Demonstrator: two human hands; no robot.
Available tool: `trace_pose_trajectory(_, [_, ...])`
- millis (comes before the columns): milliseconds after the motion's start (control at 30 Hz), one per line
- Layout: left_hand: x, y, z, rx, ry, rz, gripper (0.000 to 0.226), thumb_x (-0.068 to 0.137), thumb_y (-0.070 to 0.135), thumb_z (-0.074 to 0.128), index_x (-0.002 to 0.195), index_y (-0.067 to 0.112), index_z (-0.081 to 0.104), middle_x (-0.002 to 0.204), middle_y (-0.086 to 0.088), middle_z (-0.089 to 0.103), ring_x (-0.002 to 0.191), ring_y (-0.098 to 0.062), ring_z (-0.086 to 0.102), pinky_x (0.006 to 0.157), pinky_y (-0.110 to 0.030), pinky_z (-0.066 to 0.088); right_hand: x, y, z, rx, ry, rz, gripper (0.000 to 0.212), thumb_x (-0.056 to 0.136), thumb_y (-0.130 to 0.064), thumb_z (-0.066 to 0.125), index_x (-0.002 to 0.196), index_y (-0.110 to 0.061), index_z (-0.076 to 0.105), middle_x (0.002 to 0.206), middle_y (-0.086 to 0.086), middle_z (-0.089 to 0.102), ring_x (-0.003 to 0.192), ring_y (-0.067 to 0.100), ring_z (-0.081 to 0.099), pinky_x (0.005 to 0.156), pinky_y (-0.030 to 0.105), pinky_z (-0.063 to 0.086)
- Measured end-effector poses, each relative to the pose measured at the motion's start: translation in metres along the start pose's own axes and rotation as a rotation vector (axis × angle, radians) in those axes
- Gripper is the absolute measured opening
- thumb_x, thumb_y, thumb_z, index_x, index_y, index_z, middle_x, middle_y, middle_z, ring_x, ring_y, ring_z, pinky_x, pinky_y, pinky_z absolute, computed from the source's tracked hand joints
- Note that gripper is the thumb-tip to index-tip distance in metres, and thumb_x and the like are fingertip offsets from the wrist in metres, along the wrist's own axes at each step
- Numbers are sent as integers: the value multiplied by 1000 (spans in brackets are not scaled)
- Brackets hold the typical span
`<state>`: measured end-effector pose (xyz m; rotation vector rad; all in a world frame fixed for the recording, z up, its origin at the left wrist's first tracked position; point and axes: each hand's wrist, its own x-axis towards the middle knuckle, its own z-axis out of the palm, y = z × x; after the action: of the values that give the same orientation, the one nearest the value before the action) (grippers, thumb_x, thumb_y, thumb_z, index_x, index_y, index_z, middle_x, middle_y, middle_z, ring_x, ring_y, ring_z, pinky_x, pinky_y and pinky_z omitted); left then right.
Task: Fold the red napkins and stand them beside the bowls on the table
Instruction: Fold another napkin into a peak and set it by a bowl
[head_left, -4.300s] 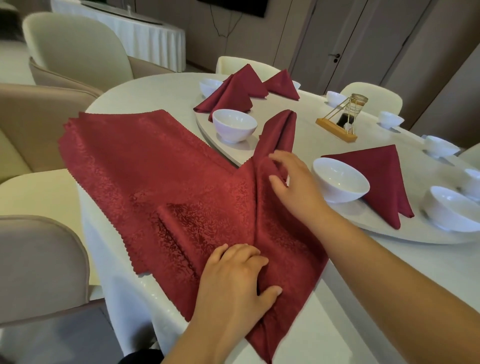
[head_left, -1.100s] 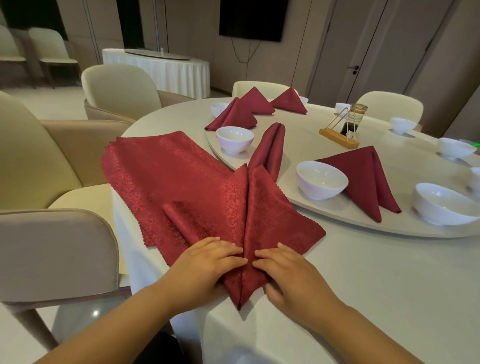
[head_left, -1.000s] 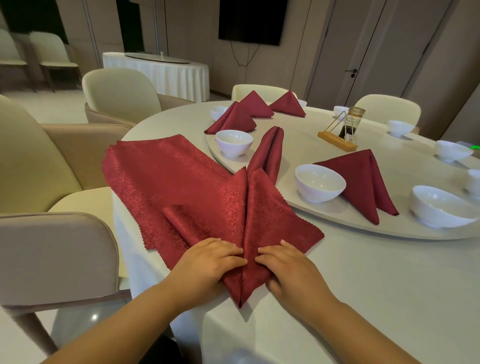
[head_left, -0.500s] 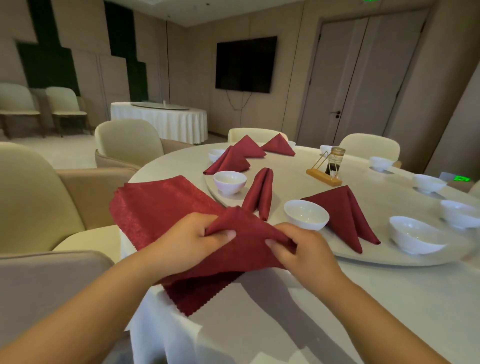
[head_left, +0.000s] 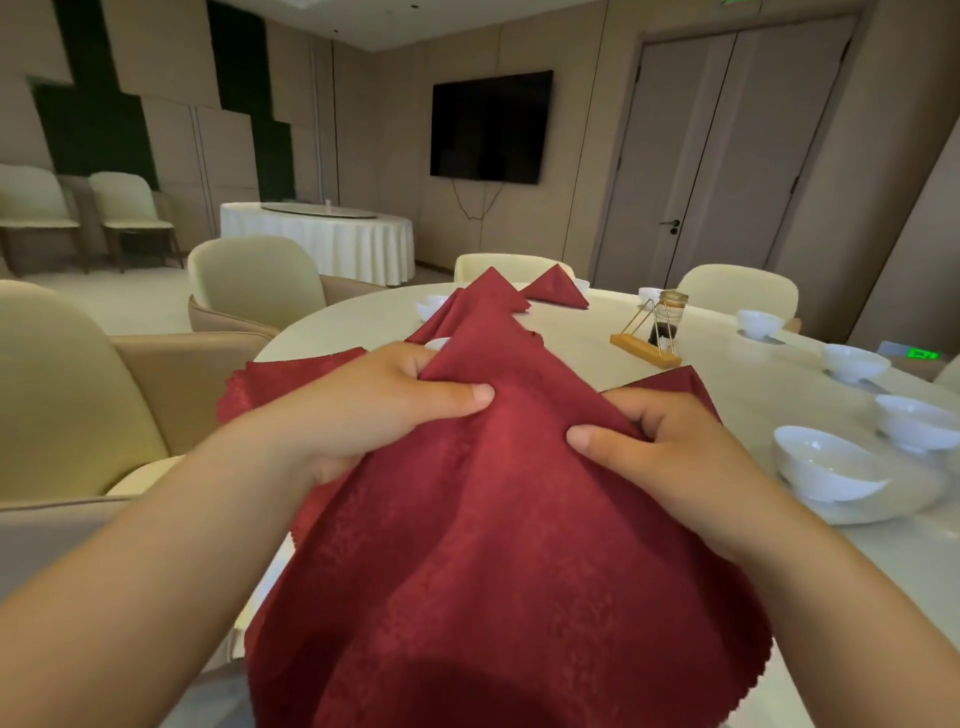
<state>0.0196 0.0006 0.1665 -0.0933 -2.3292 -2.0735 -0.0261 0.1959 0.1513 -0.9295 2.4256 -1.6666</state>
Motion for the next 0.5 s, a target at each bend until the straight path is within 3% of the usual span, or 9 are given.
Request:
trace_pose_trajectory(67, [16,-23,0,-1,-24,-91,25,83,10,59,63,14,73,69,-4,71,58,-12,67,52,-19,52,7,22,3,39,-47,137,12,84,-13,61,75,-9,68,62,-4,66,54,6,59,54,16,46])
trace_pose_trajectory(267, [68,-96,6,31,-47,-306,15,86,7,59,75,9,69,68,-6,70,58,-15,66,61,-24,56,30,97,13,-59,-109,334,13,86,-15,60,75,-11,63,69,3,63,61,12,55,57,20,43])
trace_pose_trajectory(500, [121,-144,6,78,-47,-427,18,86,4,59,70,11,66,56,0,67,47,-10,62,54,-19,52,62,160,23,-357,-132,358,28,86,-22,58,61,-13,47,63,1,50,58,11,44,57,26,33])
